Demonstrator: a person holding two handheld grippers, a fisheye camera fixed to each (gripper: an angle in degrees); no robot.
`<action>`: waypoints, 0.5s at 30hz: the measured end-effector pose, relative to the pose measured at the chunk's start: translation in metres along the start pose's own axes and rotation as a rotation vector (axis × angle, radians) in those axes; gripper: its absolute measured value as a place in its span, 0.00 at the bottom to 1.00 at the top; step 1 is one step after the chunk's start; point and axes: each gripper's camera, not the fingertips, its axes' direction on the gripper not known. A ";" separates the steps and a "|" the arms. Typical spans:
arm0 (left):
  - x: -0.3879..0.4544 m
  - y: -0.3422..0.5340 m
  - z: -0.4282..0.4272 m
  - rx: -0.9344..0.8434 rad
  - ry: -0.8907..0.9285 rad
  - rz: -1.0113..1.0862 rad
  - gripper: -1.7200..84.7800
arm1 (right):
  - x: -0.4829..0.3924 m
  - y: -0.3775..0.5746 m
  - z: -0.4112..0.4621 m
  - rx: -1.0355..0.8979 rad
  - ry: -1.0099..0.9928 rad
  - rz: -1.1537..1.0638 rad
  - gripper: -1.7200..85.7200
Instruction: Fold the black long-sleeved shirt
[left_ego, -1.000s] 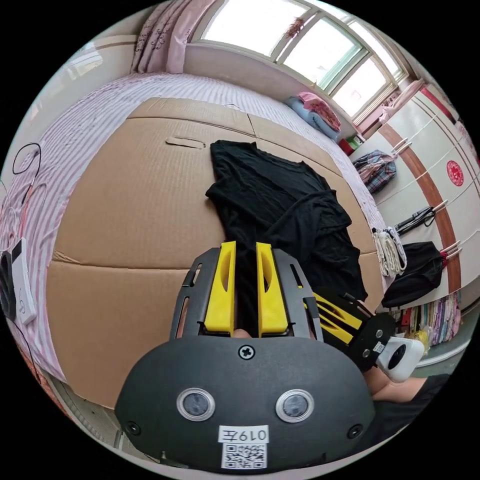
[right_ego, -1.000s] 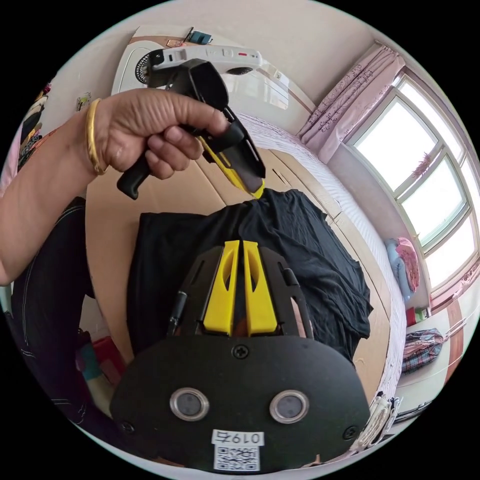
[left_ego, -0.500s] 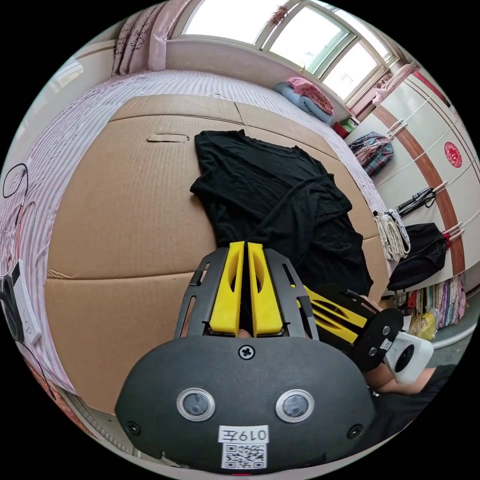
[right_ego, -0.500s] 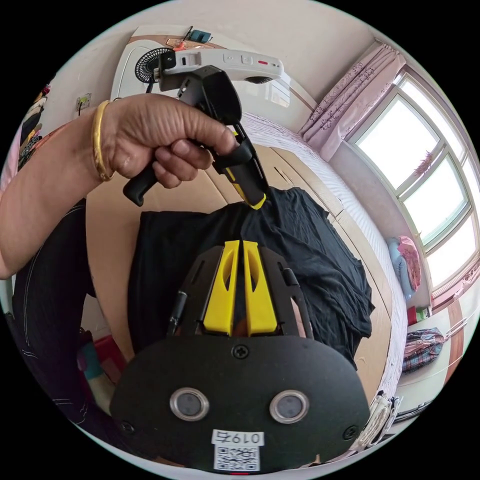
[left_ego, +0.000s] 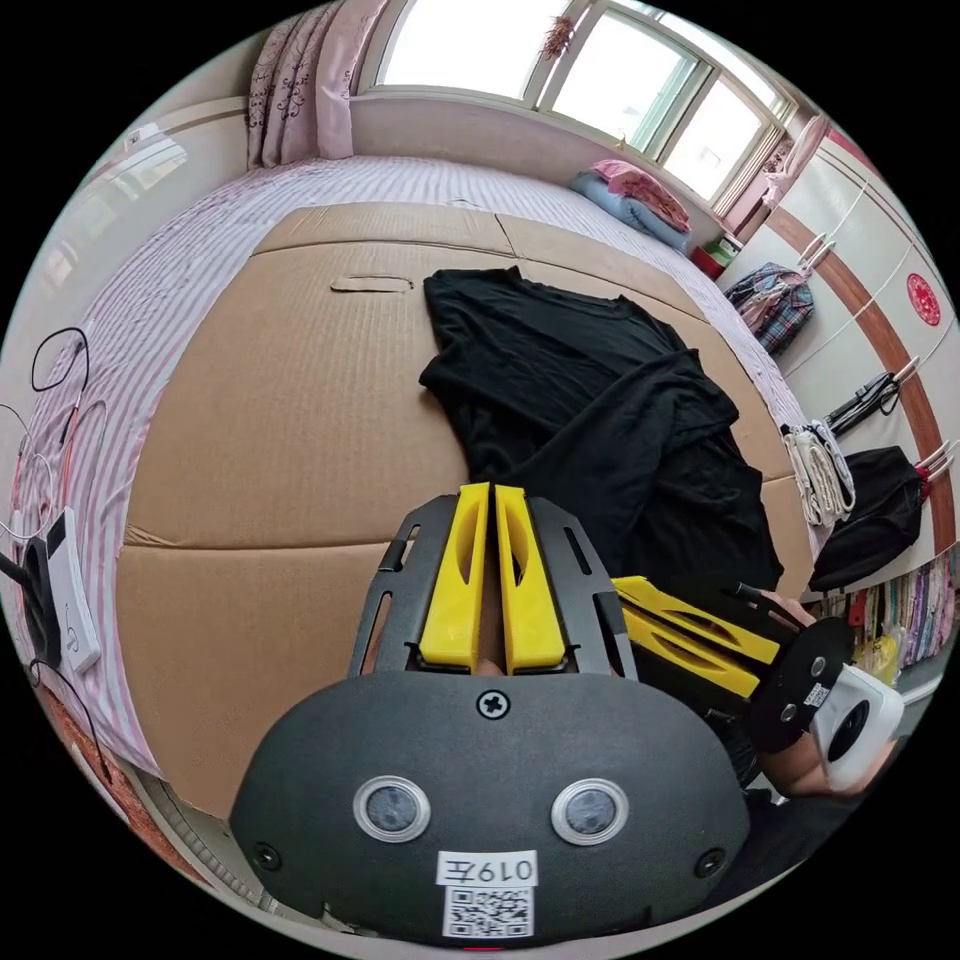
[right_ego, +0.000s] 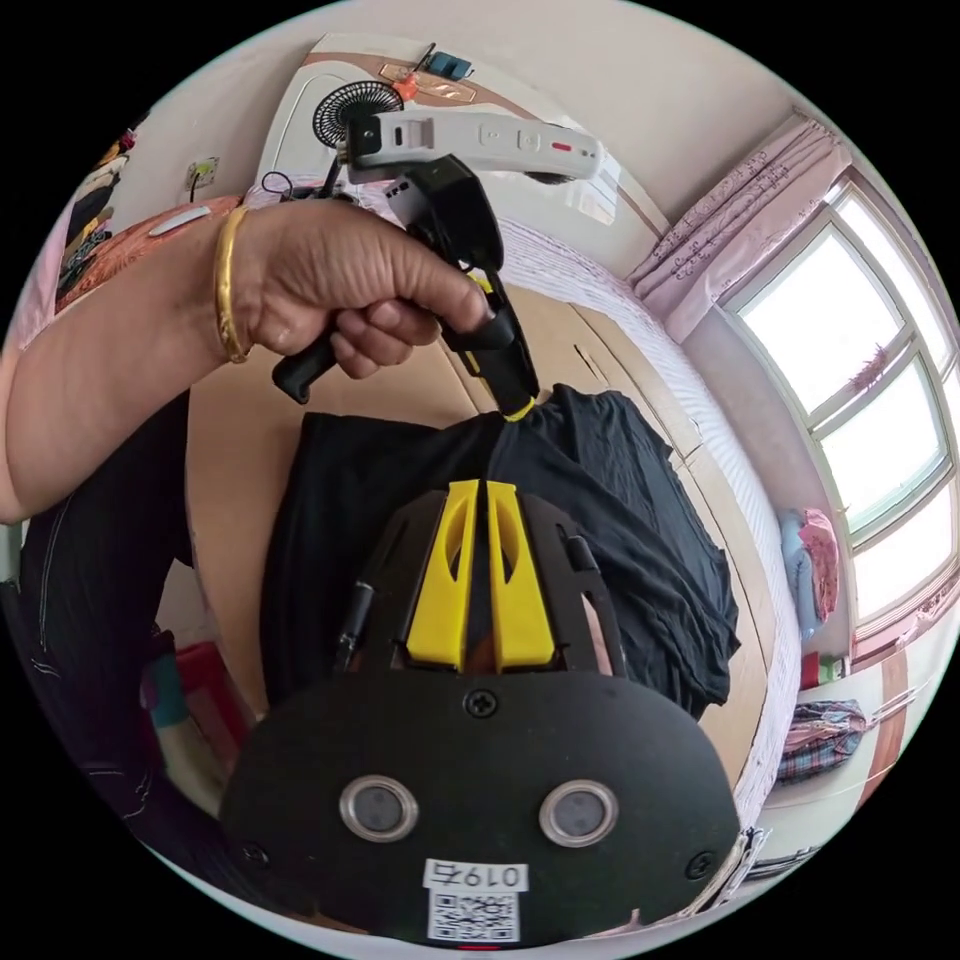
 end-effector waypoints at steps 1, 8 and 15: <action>0.002 0.000 0.000 0.002 -0.008 0.004 0.04 | 0.004 0.001 -0.007 0.015 -0.008 -0.021 0.06; 0.023 0.000 -0.020 0.015 -0.094 0.048 0.08 | 0.069 0.031 -0.081 0.075 -0.035 -0.022 0.11; 0.059 0.006 -0.054 0.125 0.095 0.199 0.10 | 0.178 0.088 -0.091 -0.132 0.326 0.058 0.10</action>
